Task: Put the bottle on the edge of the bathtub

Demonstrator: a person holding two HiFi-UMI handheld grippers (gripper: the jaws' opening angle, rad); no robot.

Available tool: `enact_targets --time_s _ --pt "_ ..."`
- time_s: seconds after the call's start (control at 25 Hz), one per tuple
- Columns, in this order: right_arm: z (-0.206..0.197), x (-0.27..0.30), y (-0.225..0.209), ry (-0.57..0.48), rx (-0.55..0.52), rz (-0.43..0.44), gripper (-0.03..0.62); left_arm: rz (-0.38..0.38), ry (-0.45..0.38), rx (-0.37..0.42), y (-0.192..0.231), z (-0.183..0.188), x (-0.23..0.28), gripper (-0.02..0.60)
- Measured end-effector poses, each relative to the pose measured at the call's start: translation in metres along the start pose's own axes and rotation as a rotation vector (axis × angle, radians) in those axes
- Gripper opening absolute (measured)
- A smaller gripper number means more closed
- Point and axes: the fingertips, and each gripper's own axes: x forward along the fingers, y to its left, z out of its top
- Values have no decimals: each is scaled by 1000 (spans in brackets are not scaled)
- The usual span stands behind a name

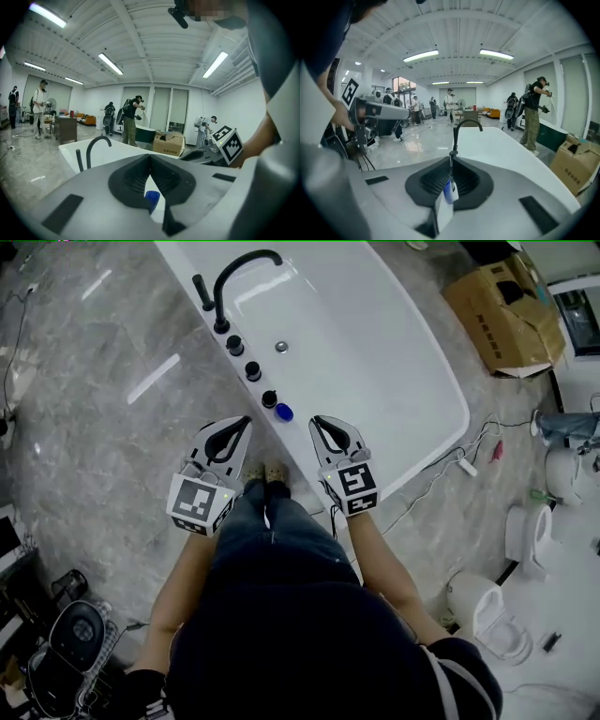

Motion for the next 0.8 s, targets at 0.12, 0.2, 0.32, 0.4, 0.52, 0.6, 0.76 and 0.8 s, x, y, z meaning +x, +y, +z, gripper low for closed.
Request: enact_targets --time_s 0.12,0.2,0.32,0.4,0.52,0.6,0.76,0.8 --pt "42 -9 -20 -72 20 -84 29 -5 -66 49 14 30 3 23" --pt "74 -24 -30 -132 20 -137 28 5 -110 65 16 56 0 23" --pt "130 -52 -38 -255 -2 -209 28 37 -170 79 18 96 -6 23" --pt "165 -75 -39 -335 -26 -252 28 47 -213 90 16 126 -14 23" --pt "216 -110 -39 -449 -54 -307 28 65 -302 128 10 178 -30 23" --pt "243 -132 -39 -501 -67 -334 28 91 -347 155 6 210 -40 23" --pt "274 -167 -32 -543 -96 -365 28 108 -403 172 -4 248 -60 23" --pt "277 -172 -31 -546 -102 -371 28 110 -410 177 -5 252 -63 23"
